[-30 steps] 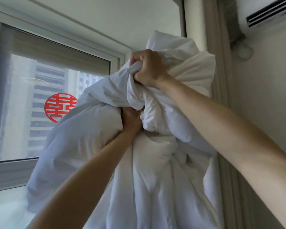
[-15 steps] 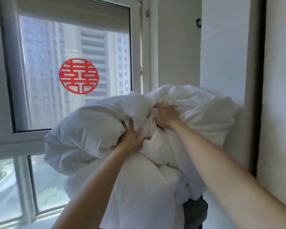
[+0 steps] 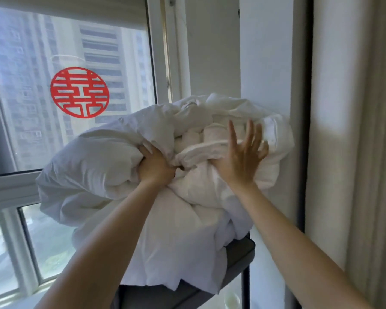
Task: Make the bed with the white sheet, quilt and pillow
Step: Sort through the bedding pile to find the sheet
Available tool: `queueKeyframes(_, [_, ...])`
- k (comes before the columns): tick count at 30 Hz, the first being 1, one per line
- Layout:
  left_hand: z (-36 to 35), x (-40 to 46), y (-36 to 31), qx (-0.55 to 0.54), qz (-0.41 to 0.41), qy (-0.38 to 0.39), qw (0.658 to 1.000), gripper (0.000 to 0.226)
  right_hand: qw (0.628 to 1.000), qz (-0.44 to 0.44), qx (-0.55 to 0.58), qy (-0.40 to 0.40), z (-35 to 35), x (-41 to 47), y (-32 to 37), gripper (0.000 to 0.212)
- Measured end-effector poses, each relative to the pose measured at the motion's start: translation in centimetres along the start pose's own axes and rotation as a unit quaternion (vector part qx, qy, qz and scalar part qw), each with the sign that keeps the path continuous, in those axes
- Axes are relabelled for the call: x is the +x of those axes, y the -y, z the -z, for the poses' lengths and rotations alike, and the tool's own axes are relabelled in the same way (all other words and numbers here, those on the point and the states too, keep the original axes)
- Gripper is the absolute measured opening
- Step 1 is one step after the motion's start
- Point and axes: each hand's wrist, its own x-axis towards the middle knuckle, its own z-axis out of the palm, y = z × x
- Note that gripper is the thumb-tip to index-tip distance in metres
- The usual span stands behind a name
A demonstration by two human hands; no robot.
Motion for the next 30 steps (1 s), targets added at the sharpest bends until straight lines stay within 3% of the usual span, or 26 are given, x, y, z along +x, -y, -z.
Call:
queueKeyframes(2, [0.8,-1.0,-0.4,0.009,-0.017,-0.057,0.998,0.115,0.989,-0.145,0.029,-0.026,2.1,-2.3,-2.1,0.113])
queueKeyframes(4, [1.8,-1.7,-0.5,0.010,-0.040,-0.108,0.993,0.114,0.940,-0.327,0.094,-0.002,3.7,-3.0,-3.2,0.126])
queueKeyframes(6, [2.7,-2.4,-0.7,0.043,-0.072,-0.124,0.989,0.117,0.891,-0.412,0.188,0.041,4.0,-2.6,-3.2,0.133])
queueKeyframes(11, [4.0,-1.3,0.0,0.119,-0.155,-0.133,0.972,0.106,0.904,-0.213,0.280,0.244,1.0,3.3,-0.2,0.122])
queueKeyframes(15, [4.5,2.6,0.6,0.135,-0.232,-0.101,0.958,0.100,0.898,-0.075,0.275,0.335,-3.0,7.2,1.2,0.067])
queueKeyframes(20, [3.0,8.0,0.6,0.106,-0.151,0.044,0.982,0.100,0.890,0.033,0.219,0.399,-7.9,11.1,1.5,0.056])
queueKeyframes(24, [-0.1,6.7,-0.7,0.114,-0.108,0.080,0.984,0.076,0.859,-0.018,0.261,0.440,-12.2,9.5,-1.6,0.066])
queueKeyframes(27, [-4.0,4.6,-2.6,0.190,-0.106,0.101,0.971,0.076,0.844,-0.068,0.192,0.496,-16.1,4.3,-5.9,0.081])
queueKeyframes(30, [-5.6,4.5,-3.0,0.201,-0.096,0.094,0.970,0.075,0.831,-0.075,0.195,0.516,-17.5,3.1,-7.1,0.084])
